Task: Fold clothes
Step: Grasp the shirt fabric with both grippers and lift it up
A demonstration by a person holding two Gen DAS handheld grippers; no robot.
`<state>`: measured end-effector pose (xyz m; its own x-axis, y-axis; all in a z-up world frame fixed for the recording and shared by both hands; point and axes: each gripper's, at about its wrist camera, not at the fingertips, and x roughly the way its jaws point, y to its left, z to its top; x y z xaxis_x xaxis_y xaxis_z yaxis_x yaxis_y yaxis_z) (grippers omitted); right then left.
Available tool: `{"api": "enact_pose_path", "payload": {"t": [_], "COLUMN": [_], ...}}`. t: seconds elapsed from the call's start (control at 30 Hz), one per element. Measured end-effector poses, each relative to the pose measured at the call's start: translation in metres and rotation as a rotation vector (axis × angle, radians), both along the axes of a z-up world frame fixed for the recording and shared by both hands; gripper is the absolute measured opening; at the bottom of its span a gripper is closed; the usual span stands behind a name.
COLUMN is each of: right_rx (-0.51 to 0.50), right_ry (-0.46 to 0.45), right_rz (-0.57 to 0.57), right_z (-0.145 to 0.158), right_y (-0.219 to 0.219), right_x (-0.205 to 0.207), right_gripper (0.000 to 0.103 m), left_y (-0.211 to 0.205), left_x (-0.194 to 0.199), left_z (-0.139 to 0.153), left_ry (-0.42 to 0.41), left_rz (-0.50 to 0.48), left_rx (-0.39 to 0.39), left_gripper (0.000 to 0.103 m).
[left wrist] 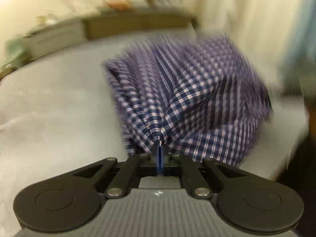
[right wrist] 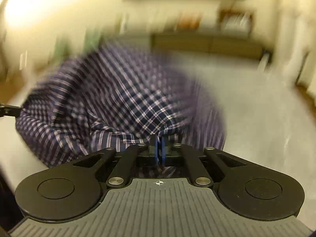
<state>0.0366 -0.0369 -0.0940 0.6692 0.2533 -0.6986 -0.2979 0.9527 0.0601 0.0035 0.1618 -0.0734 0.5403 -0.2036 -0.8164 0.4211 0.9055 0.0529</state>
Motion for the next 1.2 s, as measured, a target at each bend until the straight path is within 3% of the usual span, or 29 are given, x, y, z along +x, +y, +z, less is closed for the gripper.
{"api": "enact_pose_path", "payload": {"t": [0.03, 0.07, 0.1, 0.13, 0.17, 0.23, 0.33, 0.43, 0.47, 0.53, 0.57, 0.67, 0.8, 0.87, 0.93, 0.97, 1.0, 1.07, 1.1, 1.13, 1.2], "right_rx": [0.016, 0.032, 0.048, 0.064, 0.08, 0.081, 0.062, -0.025, -0.038, -0.019, 0.015, 0.03, 0.105, 0.108, 0.073, 0.036, 0.003, -0.022, 0.009, 0.04, 0.1], "right_ry": [-0.028, -0.057, -0.085, -0.113, -0.141, -0.17, -0.179, -0.031, 0.02, 0.115, 0.151, 0.109, -0.119, -0.146, -0.084, -0.046, -0.022, -0.011, -0.023, -0.035, -0.053], "right_rz": [-0.019, -0.037, -0.056, -0.074, -0.093, -0.118, -0.149, -0.177, -0.178, -0.166, -0.159, -0.112, -0.009, 0.077, 0.145, 0.151, 0.139, 0.083, 0.052, 0.021, 0.012], "right_z": [0.006, 0.011, 0.017, 0.023, 0.028, 0.032, 0.029, -0.016, -0.031, -0.054, -0.058, -0.047, 0.03, 0.049, 0.042, 0.031, 0.02, 0.004, 0.002, 0.0, 0.0], "right_y": [-0.005, -0.01, -0.014, -0.019, -0.024, -0.024, -0.018, -0.002, 0.001, 0.004, 0.002, 0.004, -0.008, -0.012, -0.016, -0.016, -0.017, -0.02, -0.02, -0.021, -0.015], "right_x": [0.004, 0.007, 0.011, 0.014, 0.018, 0.046, 0.097, 0.153, 0.165, 0.179, 0.185, 0.189, 0.136, 0.092, 0.063, 0.058, 0.06, 0.075, 0.088, 0.1, 0.124], "right_gripper": [0.017, 0.04, 0.064, 0.074, 0.089, 0.093, 0.093, 0.088, 0.079, 0.038, 0.003, 0.0, 0.0, 0.0, 0.001, 0.006, 0.03, 0.064, 0.07, 0.072, 0.087], "left_y": [0.0, 0.001, 0.006, 0.011, 0.016, 0.023, 0.013, -0.018, -0.024, -0.038, -0.042, -0.042, -0.027, -0.033, -0.038, -0.037, -0.033, -0.014, 0.002, 0.017, 0.045], "left_x": [0.001, 0.002, 0.009, 0.016, 0.029, 0.062, 0.141, 0.204, 0.219, 0.233, 0.235, 0.226, 0.122, 0.075, 0.041, 0.036, 0.039, 0.05, 0.056, 0.063, 0.077], "left_z": [0.004, 0.01, 0.023, 0.038, 0.048, 0.064, 0.037, -0.018, -0.034, -0.057, -0.06, -0.041, 0.013, -0.001, -0.018, -0.024, -0.022, -0.009, 0.0, 0.004, 0.009], "left_ry": [-0.036, -0.077, -0.124, -0.172, -0.222, -0.291, -0.184, -0.055, -0.015, 0.037, 0.038, -0.016, -0.134, -0.091, -0.047, -0.037, -0.049, -0.089, -0.116, -0.129, -0.149], "left_rz": [0.001, 0.009, 0.034, 0.061, 0.091, 0.143, 0.181, 0.206, 0.192, 0.18, 0.169, 0.146, -0.094, -0.216, -0.305, -0.312, -0.295, -0.221, -0.163, -0.098, 0.035], "left_rx": [0.013, 0.017, -0.016, -0.055, -0.085, -0.127, -0.125, -0.03, -0.008, -0.005, -0.011, -0.069, -0.238, -0.164, -0.09, -0.076, -0.085, -0.137, -0.182, -0.223, -0.302], "left_gripper": [0.015, 0.023, 0.049, 0.075, 0.083, 0.093, 0.093, 0.078, 0.071, 0.021, 0.006, 0.002, 0.001, 0.002, 0.006, 0.009, 0.013, 0.029, 0.052, 0.065, 0.066]}}
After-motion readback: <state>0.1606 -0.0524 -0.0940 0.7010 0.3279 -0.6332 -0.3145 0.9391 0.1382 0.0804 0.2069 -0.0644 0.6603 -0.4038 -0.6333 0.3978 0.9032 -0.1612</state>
